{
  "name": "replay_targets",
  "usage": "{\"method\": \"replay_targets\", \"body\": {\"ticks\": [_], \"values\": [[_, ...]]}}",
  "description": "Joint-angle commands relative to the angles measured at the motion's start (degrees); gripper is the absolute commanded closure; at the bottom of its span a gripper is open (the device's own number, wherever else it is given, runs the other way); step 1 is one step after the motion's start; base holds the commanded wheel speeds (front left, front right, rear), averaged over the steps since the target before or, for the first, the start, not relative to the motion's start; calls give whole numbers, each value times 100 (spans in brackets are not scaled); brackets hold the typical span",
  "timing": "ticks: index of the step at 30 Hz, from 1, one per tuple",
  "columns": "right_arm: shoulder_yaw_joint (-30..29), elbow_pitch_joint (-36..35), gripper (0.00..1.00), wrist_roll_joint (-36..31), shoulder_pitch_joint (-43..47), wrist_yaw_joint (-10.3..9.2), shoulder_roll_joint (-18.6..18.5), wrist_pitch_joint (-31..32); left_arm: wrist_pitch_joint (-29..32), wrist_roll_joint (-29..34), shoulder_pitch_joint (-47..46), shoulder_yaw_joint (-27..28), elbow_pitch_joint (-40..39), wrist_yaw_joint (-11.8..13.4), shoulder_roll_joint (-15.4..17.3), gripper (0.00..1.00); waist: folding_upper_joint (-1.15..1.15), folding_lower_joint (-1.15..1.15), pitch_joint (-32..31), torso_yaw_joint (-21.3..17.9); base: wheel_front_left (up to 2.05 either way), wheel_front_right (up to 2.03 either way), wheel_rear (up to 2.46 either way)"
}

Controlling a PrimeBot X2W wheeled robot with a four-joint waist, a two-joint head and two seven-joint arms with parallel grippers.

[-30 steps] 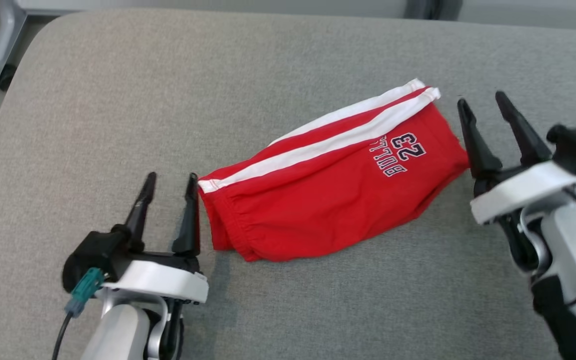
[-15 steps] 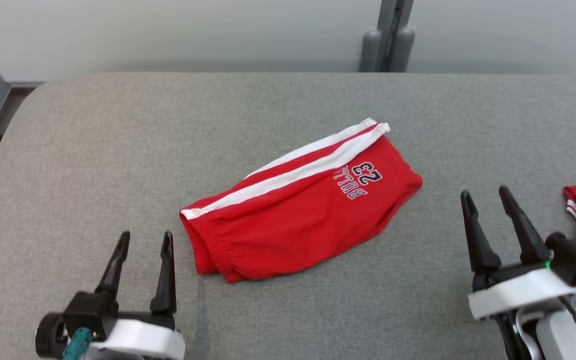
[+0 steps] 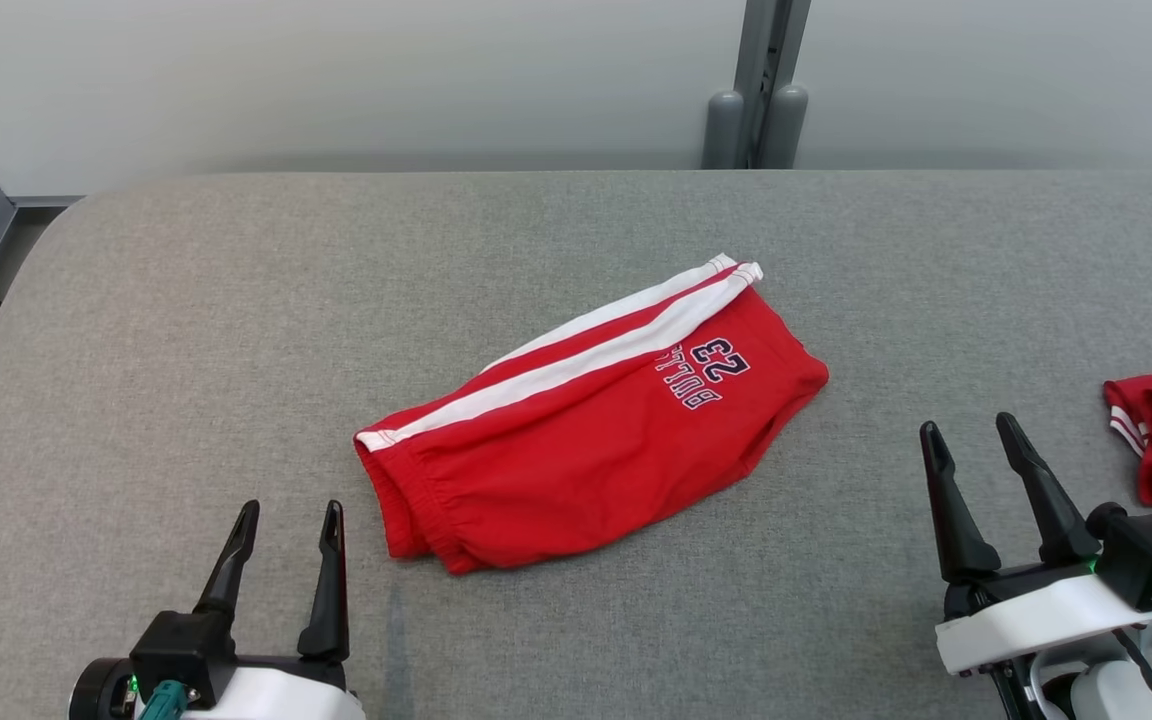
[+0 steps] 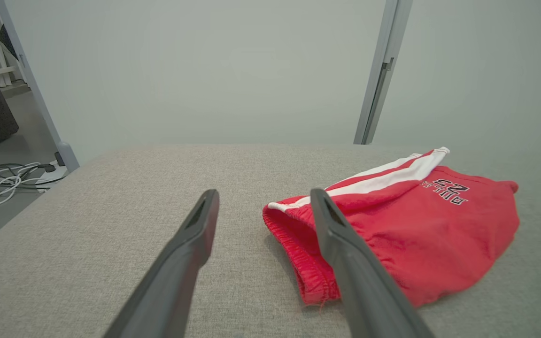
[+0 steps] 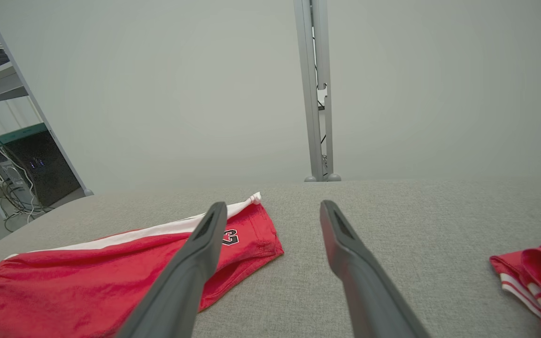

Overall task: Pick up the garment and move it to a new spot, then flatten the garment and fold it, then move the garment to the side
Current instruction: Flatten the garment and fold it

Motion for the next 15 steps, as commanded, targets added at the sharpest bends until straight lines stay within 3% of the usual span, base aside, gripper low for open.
{"method": "replay_targets", "body": {"ticks": [1,12,15], "values": [[-21,-20,0,-4,-3,0,-27,-25,4,39,-74,-9,-1,43,50,0,0,0,19,20,0,0,0],[-70,153,0,-113,-314,0,-200,-25,1,45,-304,-95,-25,28,36,0,0,0,283,169,0,0,0],[19,528,0,-117,-695,0,-373,-7,-8,64,-508,-168,-13,-20,11,0,0,0,464,287,0,0,0]]}}
